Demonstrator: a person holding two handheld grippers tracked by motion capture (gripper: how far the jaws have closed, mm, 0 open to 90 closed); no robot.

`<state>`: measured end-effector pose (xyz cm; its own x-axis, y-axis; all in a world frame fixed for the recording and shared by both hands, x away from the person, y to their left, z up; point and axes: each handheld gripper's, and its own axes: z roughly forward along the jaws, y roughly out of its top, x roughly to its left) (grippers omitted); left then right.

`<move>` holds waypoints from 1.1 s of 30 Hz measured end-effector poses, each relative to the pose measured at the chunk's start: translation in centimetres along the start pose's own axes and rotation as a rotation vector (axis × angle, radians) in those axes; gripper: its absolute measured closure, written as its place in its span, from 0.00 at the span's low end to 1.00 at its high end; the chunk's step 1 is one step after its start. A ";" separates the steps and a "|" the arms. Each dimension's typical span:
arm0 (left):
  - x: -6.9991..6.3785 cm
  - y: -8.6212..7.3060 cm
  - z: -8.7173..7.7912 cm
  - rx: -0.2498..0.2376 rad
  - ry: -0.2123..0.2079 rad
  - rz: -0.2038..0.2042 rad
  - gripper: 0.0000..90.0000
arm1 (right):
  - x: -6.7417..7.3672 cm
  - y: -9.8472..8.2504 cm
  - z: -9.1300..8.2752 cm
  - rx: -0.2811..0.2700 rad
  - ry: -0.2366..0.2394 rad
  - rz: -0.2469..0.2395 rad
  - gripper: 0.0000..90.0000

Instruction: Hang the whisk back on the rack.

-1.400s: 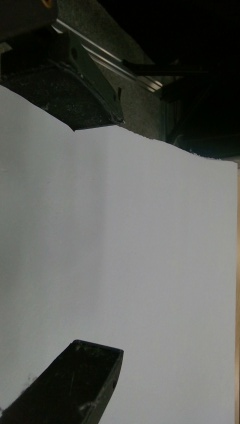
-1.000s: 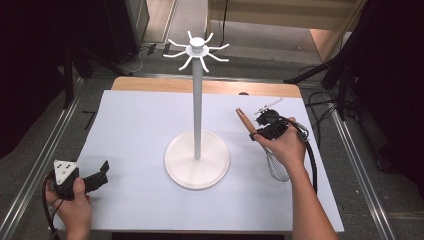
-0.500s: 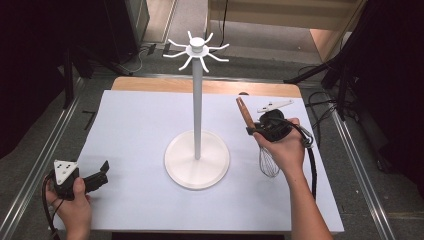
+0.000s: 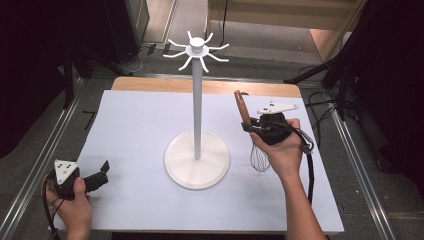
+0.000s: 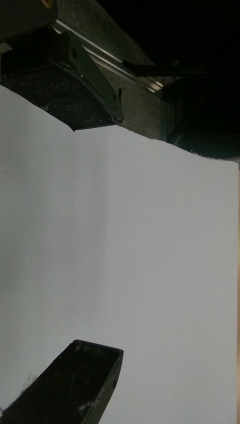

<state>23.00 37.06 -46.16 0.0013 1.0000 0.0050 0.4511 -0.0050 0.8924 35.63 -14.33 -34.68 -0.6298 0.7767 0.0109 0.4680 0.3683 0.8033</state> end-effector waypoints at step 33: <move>0.0 0.0 0.0 0.005 -0.002 0.003 0.00 | 2.8 0.6 -3.1 -0.312 0.096 0.036 0.78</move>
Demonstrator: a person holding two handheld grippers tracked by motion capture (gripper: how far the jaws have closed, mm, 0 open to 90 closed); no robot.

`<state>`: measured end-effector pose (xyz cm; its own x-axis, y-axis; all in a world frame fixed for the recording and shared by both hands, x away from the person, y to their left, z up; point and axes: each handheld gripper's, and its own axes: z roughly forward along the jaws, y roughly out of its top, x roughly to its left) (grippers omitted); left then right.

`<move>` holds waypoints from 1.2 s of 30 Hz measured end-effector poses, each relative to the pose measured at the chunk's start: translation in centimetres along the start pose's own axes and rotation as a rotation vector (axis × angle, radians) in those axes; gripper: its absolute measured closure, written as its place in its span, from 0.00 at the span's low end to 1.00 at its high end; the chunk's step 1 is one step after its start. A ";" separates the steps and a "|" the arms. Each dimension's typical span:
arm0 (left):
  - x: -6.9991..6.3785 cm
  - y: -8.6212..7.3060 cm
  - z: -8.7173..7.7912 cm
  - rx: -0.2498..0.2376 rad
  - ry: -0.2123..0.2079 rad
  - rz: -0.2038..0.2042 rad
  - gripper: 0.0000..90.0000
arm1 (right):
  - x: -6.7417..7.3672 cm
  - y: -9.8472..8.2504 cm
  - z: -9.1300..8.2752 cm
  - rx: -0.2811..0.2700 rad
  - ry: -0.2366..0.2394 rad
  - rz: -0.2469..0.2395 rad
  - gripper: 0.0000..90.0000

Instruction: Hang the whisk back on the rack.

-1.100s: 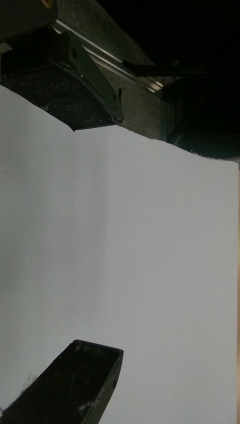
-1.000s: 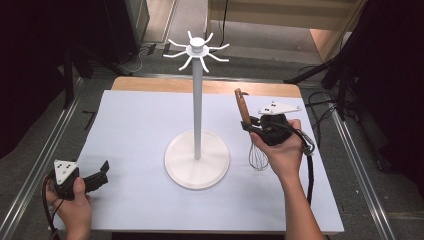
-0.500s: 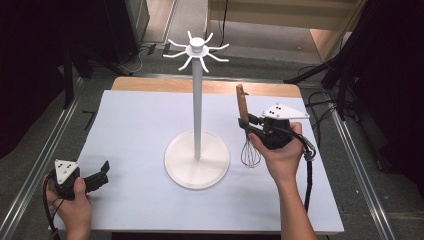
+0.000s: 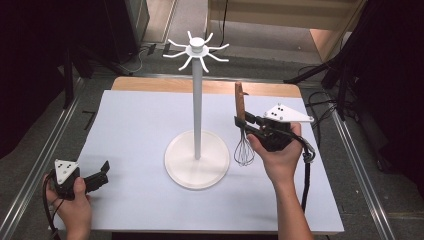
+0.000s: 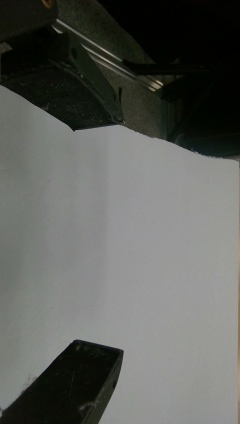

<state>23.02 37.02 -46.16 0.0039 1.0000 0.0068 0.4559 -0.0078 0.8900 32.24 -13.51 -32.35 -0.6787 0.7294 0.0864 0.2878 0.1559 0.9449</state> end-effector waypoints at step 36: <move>0.0 0.0 0.0 -0.001 -0.002 -0.002 0.00 | 3.4 5.4 -3.3 -0.249 0.095 -0.024 0.78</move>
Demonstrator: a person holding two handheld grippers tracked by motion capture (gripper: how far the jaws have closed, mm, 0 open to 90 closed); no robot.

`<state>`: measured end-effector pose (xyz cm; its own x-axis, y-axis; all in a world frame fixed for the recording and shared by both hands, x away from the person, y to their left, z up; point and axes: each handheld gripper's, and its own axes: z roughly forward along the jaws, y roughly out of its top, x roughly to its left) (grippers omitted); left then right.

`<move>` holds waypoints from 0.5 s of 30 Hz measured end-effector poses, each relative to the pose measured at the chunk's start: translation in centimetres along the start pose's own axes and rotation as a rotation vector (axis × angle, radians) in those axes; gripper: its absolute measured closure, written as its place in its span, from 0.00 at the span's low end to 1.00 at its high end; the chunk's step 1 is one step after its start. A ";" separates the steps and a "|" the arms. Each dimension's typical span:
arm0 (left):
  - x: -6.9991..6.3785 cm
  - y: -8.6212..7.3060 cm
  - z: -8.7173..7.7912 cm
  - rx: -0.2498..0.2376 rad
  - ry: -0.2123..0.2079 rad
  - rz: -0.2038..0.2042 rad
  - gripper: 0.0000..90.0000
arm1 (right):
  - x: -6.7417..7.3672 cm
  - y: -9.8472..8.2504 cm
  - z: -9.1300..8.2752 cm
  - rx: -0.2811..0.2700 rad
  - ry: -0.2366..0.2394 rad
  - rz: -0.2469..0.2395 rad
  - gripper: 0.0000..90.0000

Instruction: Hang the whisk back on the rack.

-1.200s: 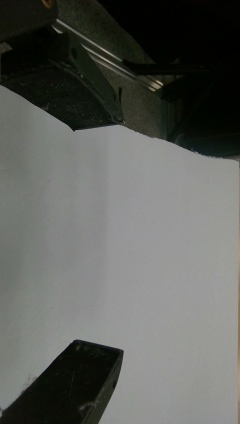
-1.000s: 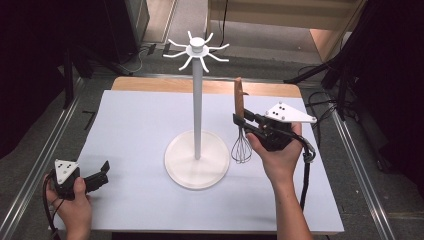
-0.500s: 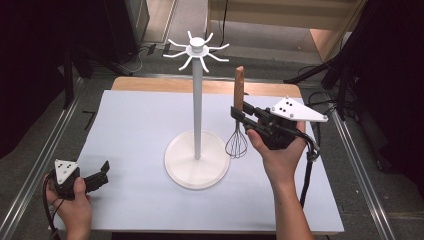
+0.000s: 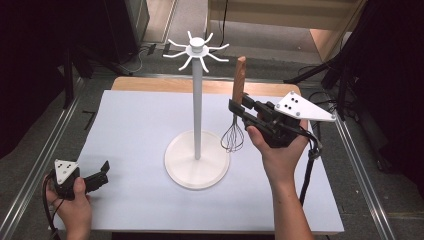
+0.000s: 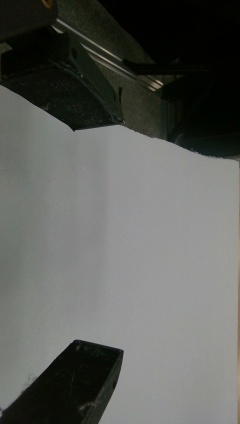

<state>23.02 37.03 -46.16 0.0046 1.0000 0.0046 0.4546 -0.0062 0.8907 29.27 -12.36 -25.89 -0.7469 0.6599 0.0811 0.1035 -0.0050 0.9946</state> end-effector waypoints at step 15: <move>0.0 0.0 0.0 0.002 0.000 0.002 0.00 | 0.5 0.8 0.1 -0.036 0.042 -0.001 0.78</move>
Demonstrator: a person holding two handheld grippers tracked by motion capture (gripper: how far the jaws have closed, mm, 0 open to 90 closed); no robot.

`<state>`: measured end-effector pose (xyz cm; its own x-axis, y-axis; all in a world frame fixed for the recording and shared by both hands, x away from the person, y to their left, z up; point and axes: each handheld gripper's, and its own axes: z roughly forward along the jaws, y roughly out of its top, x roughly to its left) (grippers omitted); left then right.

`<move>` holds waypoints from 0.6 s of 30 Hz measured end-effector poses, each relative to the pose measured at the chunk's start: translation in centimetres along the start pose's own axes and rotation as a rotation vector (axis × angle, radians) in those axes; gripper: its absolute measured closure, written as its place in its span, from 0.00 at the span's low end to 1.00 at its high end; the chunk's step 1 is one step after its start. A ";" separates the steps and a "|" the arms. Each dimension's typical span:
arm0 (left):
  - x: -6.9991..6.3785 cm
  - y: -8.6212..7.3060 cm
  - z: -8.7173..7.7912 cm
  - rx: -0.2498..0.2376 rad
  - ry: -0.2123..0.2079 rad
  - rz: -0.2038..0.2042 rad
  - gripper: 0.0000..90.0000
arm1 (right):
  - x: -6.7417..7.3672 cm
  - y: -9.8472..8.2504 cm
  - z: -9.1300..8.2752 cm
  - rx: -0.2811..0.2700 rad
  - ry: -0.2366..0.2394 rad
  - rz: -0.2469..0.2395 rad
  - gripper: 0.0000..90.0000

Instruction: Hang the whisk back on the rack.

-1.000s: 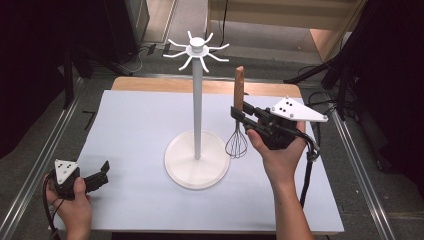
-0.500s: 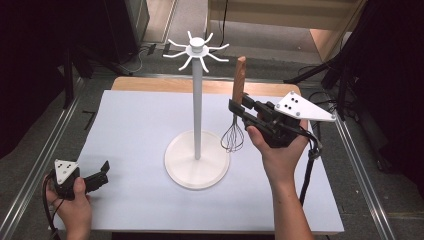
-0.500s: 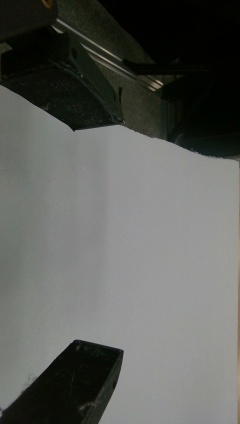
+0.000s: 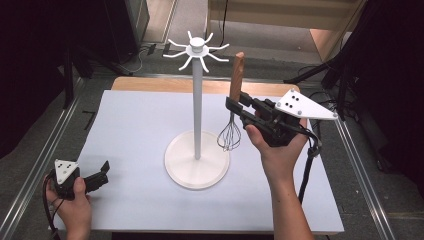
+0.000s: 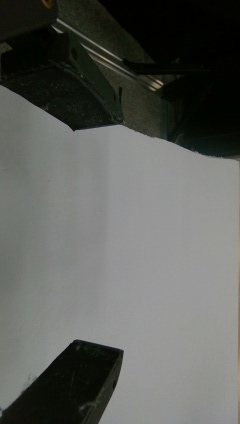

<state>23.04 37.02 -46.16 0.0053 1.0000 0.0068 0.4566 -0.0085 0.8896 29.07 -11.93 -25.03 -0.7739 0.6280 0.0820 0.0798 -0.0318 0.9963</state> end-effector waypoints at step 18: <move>0.1 0.0 0.0 -0.004 -0.001 -0.006 0.00 | 0.4 0.7 0.8 -0.024 0.044 -0.002 0.78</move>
<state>23.02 37.08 -46.16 0.0040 1.0000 0.0013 0.4535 -0.0030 0.8913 29.36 -11.09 -24.37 -0.8011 0.5931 0.0809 0.0636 -0.0501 0.9967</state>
